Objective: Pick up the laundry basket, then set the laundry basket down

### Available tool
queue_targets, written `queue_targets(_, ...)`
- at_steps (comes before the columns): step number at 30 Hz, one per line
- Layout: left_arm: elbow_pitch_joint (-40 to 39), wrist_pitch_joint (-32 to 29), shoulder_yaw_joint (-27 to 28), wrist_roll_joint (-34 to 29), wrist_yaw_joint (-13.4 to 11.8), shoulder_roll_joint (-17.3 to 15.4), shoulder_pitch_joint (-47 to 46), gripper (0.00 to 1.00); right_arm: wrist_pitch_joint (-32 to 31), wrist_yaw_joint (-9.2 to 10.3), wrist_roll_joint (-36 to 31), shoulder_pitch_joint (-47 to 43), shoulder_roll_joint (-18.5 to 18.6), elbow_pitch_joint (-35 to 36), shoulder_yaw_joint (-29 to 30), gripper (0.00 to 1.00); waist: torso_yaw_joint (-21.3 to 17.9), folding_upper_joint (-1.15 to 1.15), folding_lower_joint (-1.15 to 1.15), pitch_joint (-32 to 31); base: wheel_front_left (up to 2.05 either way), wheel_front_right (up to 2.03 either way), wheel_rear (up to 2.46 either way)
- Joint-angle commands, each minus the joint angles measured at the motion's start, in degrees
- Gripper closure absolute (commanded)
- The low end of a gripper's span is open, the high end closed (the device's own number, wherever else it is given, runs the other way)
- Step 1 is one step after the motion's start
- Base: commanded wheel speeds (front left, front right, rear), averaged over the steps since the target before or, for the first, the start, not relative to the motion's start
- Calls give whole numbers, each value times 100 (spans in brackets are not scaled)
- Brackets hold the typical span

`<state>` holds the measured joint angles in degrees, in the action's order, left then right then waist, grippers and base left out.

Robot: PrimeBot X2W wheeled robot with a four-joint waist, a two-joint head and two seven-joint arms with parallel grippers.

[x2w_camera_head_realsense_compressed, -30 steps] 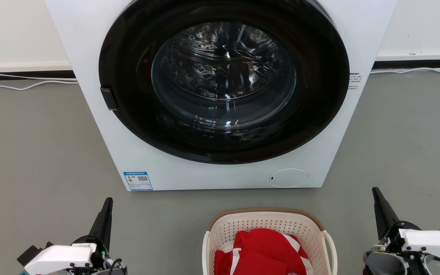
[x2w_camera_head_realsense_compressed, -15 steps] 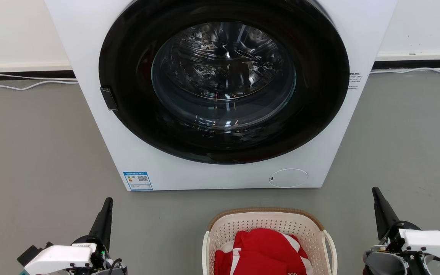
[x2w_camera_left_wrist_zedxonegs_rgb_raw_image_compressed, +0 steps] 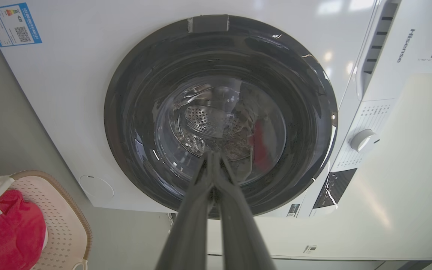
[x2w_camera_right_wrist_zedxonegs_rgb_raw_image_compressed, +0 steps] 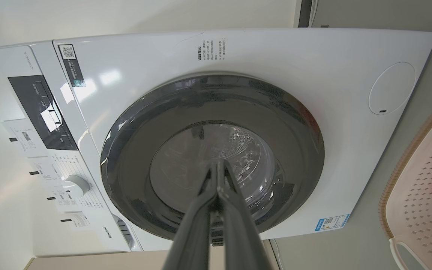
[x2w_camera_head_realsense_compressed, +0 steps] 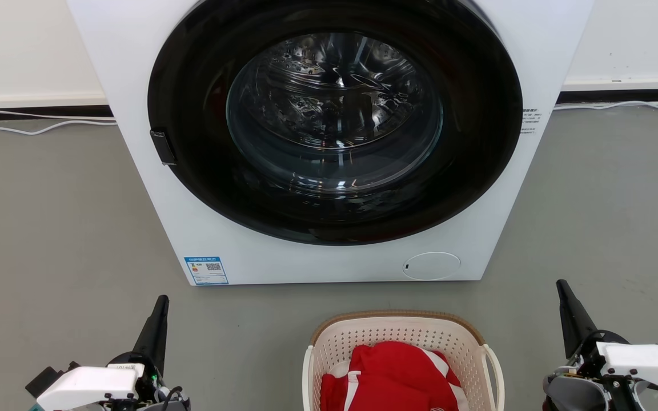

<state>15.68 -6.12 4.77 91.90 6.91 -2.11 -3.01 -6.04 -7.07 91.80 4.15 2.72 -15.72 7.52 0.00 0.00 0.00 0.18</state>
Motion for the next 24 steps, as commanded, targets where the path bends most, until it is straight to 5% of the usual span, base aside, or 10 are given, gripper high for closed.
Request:
queue_targets(1,-166,-34,172,29,58,-76,-318,100,-43,-42,39,203,16,169,-103,100,0,0,0,0,0,0,0)
queue_targets(10,-166,-34,172,29,58,-76,-318,100,-43,-42,39,203,16,169,-103,100,0,0,0,0,0,0,0)
queue_targets(11,-1,1,0,0,0,0,-1,0,0,0,0,1,0,1,-1,0,0,0,0,0,0,0,0)
queue_targets(20,52,126,-72,-14,-15,23,50,0,67,-1,0,-75,-13,-19,-92,0,1,0,13,-6,0,0,0)
queue_targets(24,-4,193,-109,-45,-13,19,53,0,112,-3,-17,-81,-10,44,-144,0,1,0,1,5,0,0,0)
